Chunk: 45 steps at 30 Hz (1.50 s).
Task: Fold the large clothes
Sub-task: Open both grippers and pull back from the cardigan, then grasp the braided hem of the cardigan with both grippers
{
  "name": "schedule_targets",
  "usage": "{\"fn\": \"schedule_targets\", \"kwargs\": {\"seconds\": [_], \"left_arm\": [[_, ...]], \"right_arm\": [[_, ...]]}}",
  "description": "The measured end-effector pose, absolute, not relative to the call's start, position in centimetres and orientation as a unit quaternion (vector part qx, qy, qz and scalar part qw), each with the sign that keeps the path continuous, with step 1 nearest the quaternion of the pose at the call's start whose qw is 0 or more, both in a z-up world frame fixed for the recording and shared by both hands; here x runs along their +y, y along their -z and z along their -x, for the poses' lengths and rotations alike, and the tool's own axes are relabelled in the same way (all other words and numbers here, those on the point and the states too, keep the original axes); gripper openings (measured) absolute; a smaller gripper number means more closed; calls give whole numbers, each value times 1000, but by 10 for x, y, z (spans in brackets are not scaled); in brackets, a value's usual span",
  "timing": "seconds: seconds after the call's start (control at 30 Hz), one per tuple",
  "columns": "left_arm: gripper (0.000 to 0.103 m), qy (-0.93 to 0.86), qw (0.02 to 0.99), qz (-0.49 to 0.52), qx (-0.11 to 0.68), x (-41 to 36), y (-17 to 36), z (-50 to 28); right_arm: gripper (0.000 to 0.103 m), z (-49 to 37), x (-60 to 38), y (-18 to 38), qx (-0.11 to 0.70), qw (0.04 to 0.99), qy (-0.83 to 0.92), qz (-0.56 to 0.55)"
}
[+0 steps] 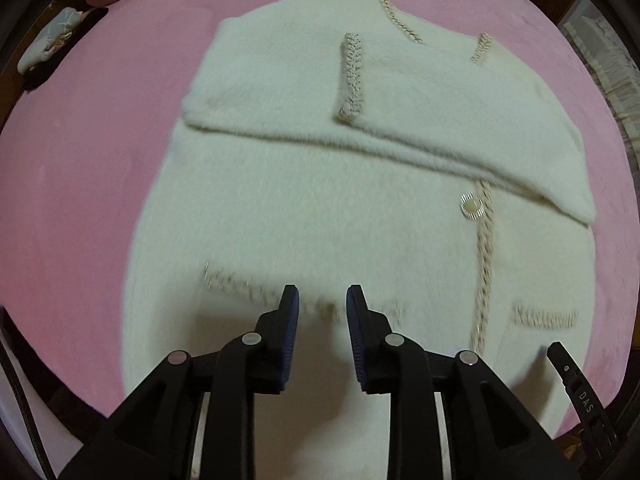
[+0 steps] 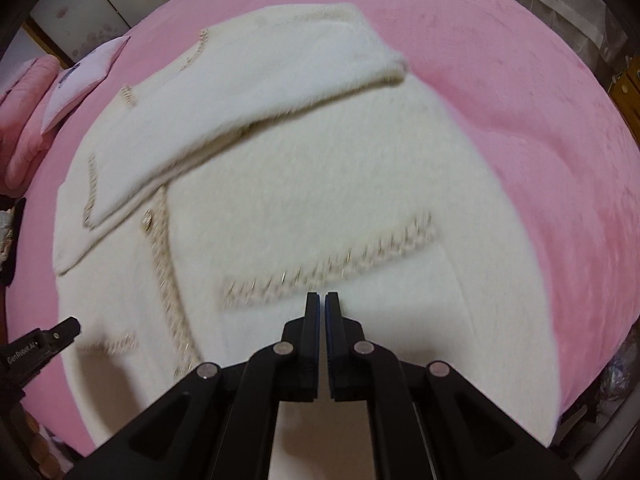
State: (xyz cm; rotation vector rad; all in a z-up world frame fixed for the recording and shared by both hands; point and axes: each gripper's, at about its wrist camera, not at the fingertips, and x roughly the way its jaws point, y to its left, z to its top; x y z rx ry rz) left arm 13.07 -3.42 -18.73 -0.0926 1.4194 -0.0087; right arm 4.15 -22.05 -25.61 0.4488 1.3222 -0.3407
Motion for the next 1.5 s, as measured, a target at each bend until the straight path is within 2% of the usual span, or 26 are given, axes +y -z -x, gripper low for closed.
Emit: {"fn": "schedule_targets", "kwargs": {"seconds": [0.1,0.13,0.17,0.2,0.23,0.27,0.33,0.43,0.5,0.67,1.13,1.37,1.5], "left_arm": [[39,15,767,37,640,-31,166,-91],[51,17,769,34,638,-48,166,-98],[62,18,772,31,634,-59,165,-99],[66,18,778,27,628,-59,154,-84],[72,18,780,24,625,-61,144,-74],[75,19,784,19,620,-61,135,-61],[77,21,787,16,617,-58,123,-47],[82,21,785,31,619,-54,114,-19],[83,12,780,48,624,-45,112,-1],[83,-23,757,76,648,-25,132,21],[83,-70,714,182,672,7,211,66],[83,-84,684,219,691,20,256,81],[83,-74,693,210,686,21,265,81]], "right_arm": [[2,-18,-217,241,599,757,153,-214],[3,-11,-217,237,596,758,154,-216],[6,-1,-217,231,592,760,154,-220],[8,9,-216,224,589,762,153,-221],[15,18,-214,219,586,765,152,-221],[24,27,-213,213,582,769,149,-218],[36,43,-210,201,576,777,144,-208],[42,63,-208,186,565,790,130,-198],[46,80,-206,179,555,800,116,-198],[47,111,-208,181,542,808,85,-213],[47,178,-245,262,548,743,121,-364],[47,184,-281,295,524,720,144,-431],[46,179,-306,297,501,731,167,-432]]}}
